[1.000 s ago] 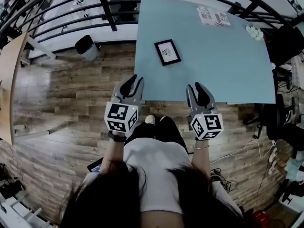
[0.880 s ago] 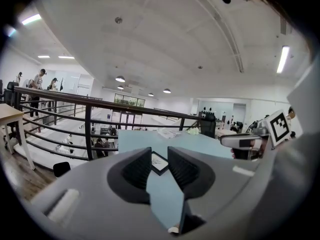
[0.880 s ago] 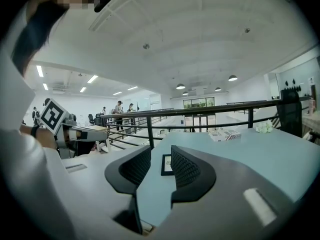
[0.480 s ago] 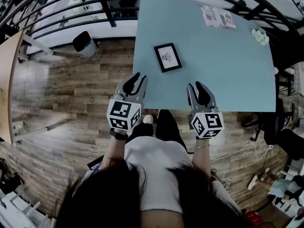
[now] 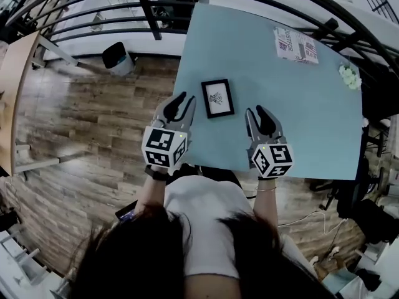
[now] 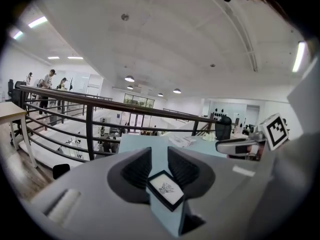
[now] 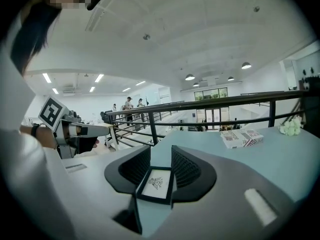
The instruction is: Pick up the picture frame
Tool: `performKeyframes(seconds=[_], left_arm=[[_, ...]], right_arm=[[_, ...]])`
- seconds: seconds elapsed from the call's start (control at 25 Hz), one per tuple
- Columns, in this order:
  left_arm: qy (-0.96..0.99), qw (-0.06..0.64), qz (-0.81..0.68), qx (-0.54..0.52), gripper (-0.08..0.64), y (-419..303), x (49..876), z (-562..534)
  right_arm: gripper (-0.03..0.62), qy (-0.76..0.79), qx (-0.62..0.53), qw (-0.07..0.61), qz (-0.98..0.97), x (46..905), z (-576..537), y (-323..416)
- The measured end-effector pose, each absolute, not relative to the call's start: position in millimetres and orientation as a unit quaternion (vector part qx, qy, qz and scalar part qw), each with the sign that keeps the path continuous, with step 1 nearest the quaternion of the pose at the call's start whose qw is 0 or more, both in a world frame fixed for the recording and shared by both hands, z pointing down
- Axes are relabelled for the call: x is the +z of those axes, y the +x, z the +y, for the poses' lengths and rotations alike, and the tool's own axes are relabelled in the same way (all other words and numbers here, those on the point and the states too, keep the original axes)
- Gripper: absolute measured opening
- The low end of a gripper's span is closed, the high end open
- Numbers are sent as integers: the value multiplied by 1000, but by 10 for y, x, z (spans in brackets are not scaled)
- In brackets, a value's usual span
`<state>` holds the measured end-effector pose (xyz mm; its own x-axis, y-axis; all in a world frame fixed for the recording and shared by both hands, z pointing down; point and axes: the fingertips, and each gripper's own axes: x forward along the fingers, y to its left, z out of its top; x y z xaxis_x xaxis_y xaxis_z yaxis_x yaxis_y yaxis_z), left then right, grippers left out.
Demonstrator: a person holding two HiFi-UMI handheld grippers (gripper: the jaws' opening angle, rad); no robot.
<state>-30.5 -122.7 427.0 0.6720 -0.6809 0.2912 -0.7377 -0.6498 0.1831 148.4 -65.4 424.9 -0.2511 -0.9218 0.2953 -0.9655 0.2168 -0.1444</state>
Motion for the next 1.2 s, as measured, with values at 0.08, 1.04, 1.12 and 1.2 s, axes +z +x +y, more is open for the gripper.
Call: performKeyframes(seconds=[0.08,1.04,1.12,1.2], left_arm=[[899,146,-401,99,100,-208,4267,-1309],[879,199,-412,138,100,97,4590,-1650],[877,206,-410,140,100,102,4634,-1665],[876,217,-407,143,100,104,4695,-1668]], right_arm=[[107,599,151,71,-783,4233,-777,1583],[110,560,172,75,-807,4341,-1283,1768],[110,560,177,77,-806,4376,-1310,1774],[110,560,184,78,-804,4420,-1330,1784]])
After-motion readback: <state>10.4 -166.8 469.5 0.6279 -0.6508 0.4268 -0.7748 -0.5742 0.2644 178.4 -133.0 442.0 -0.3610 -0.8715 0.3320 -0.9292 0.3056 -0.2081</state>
